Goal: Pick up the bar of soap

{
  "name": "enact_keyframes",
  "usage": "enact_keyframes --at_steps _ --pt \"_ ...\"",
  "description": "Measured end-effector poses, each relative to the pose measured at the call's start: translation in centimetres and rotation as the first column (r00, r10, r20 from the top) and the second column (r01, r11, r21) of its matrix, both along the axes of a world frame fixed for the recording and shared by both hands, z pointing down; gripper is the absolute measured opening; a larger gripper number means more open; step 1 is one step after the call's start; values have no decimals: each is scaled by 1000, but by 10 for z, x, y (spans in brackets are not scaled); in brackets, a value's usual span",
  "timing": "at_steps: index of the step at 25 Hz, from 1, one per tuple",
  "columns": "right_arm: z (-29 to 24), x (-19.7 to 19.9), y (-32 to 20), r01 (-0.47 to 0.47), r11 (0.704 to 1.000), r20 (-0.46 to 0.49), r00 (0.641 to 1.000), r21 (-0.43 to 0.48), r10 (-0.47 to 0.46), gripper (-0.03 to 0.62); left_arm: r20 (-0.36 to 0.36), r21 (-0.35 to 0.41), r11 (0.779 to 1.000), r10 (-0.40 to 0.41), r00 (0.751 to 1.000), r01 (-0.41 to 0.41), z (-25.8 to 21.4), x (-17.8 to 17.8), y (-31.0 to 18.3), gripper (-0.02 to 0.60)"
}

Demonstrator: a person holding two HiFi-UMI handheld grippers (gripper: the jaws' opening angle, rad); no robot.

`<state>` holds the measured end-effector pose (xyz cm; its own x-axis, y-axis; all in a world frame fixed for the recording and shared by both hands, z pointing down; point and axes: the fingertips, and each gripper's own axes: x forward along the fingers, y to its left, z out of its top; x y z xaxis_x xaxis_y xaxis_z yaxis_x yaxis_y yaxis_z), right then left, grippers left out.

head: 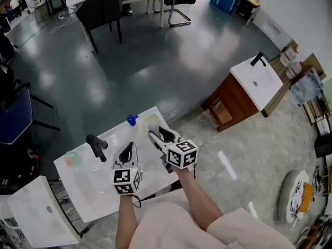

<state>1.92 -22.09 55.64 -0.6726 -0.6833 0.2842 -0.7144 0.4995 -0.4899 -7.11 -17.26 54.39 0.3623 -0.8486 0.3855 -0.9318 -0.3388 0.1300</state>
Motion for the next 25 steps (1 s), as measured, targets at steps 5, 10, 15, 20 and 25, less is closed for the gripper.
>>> enact_keyframes --at_steps 5,10,15,20,25 --pt "-1 -5 12 -22 1000 35 999 -1 22 189 8 4 1000 29 1000 -29 0 -4 10 6" --pt "1 -11 22 -34 999 44 998 -3 34 189 12 12 999 42 999 -43 -2 -15 17 6" --pt "8 -16 35 -40 999 41 998 -16 41 189 21 14 998 58 998 -58 -2 -23 26 6" --pt "17 -23 44 -74 997 99 992 -32 77 187 14 -37 995 88 996 -88 17 -31 42 6" --pt "26 -30 43 -55 998 95 994 -30 58 186 29 -30 994 108 994 -107 17 -34 38 6"
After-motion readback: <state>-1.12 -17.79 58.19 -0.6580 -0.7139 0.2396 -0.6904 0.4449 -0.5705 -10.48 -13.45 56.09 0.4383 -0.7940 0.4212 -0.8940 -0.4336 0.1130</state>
